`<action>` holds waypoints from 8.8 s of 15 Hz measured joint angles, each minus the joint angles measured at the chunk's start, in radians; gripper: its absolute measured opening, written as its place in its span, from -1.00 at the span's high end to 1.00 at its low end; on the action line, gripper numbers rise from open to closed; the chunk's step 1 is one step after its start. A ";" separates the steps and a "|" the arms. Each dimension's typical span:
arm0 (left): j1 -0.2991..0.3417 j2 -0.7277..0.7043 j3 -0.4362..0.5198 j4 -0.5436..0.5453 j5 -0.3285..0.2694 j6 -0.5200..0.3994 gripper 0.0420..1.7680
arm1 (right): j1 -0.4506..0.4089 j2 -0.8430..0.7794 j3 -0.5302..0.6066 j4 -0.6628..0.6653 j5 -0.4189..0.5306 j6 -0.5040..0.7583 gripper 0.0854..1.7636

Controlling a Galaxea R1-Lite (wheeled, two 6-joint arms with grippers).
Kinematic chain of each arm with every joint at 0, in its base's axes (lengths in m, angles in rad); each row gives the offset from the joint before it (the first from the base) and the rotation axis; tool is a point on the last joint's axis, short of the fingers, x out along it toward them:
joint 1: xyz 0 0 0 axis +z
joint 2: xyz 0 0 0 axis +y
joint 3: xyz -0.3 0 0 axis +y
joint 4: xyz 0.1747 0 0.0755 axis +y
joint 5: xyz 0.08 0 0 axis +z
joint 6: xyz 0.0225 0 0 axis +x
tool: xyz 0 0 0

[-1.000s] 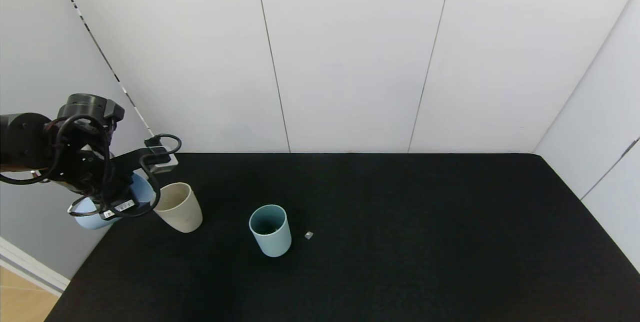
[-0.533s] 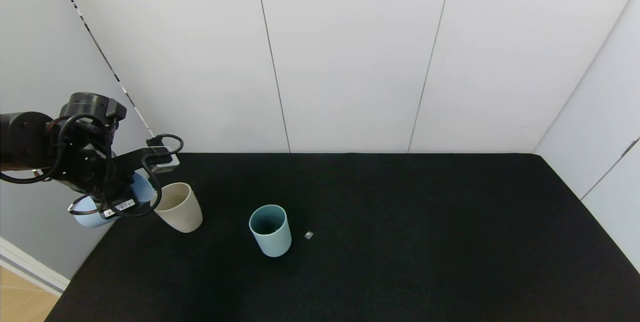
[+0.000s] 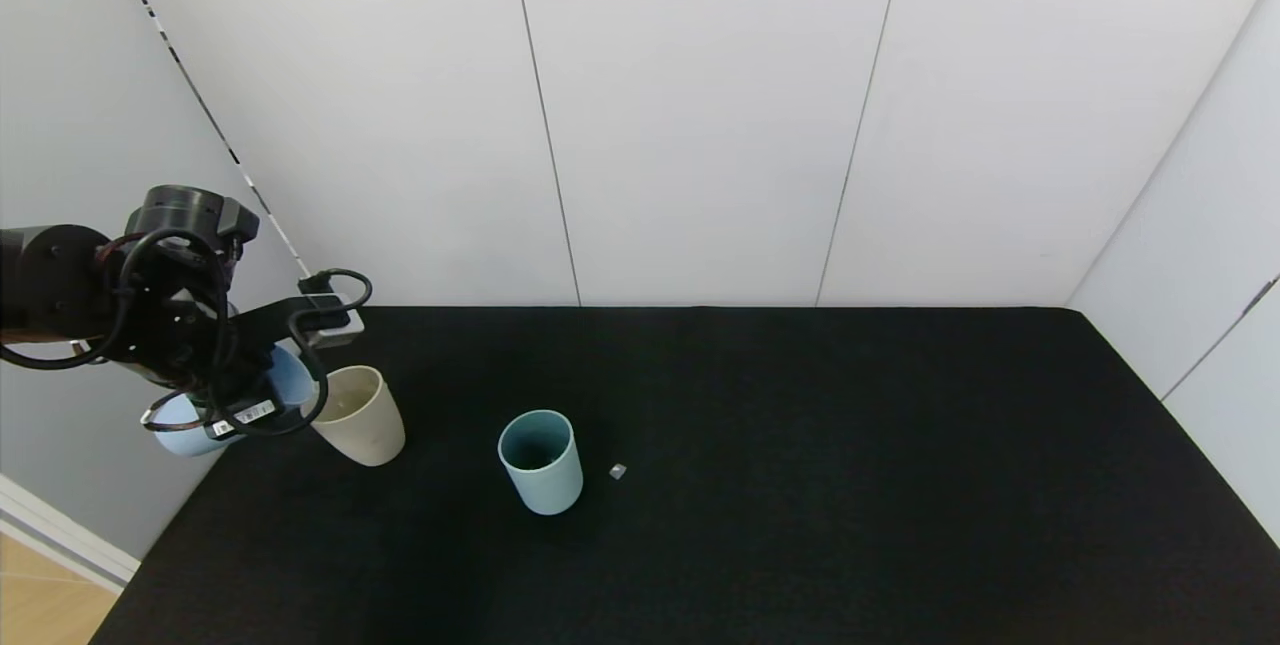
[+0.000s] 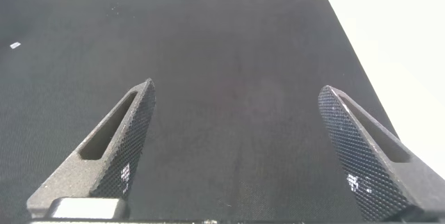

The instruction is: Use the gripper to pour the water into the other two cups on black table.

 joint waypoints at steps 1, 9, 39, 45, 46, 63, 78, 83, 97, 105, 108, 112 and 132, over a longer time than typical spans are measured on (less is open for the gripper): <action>0.000 -0.003 0.004 0.000 -0.007 -0.003 -0.38 | 0.000 0.000 0.000 0.000 0.000 0.000 -0.94; 0.033 -0.063 0.071 -0.004 -0.203 -0.091 -0.38 | 0.000 0.000 0.000 -0.001 0.000 0.000 -0.94; -0.805 0.073 -0.105 -0.542 -0.148 -1.005 -0.37 | 0.000 0.000 0.000 -0.001 0.000 0.000 -0.94; -0.852 0.307 -0.291 -0.583 -0.053 -1.079 -0.37 | 0.000 0.000 0.000 -0.001 0.000 0.000 -0.94; -0.853 0.332 -0.298 -0.602 -0.052 -1.089 -0.37 | 0.000 0.000 0.000 -0.001 0.000 0.000 -0.94; -0.875 0.521 -0.331 -0.740 -0.042 -1.098 -0.37 | 0.000 0.000 0.000 -0.001 0.000 0.000 -0.94; -0.865 0.626 -0.394 -0.739 -0.024 -1.094 -0.37 | 0.000 0.000 0.000 -0.001 0.000 0.000 -0.94; -0.864 0.627 -0.393 -0.737 -0.021 -1.091 -0.53 | 0.000 0.000 0.000 -0.001 0.000 0.000 -0.94; -0.838 0.521 -0.343 -0.725 -0.026 -1.092 -0.87 | 0.000 0.000 0.000 -0.001 0.000 0.000 -0.94; -0.795 0.308 -0.170 -0.728 -0.030 -1.085 -0.91 | 0.000 0.000 0.000 -0.001 0.000 0.000 -0.94; -0.776 0.203 -0.111 -0.702 -0.027 -1.072 -0.92 | 0.000 0.000 0.000 -0.001 0.000 0.000 -0.94; -0.766 0.011 -0.020 -0.626 -0.020 -1.068 -0.93 | 0.000 0.000 0.000 -0.001 0.000 0.000 -0.94; -0.490 -0.689 0.476 -0.494 -0.141 -0.943 -0.94 | 0.000 0.000 0.000 -0.001 0.000 0.000 -0.94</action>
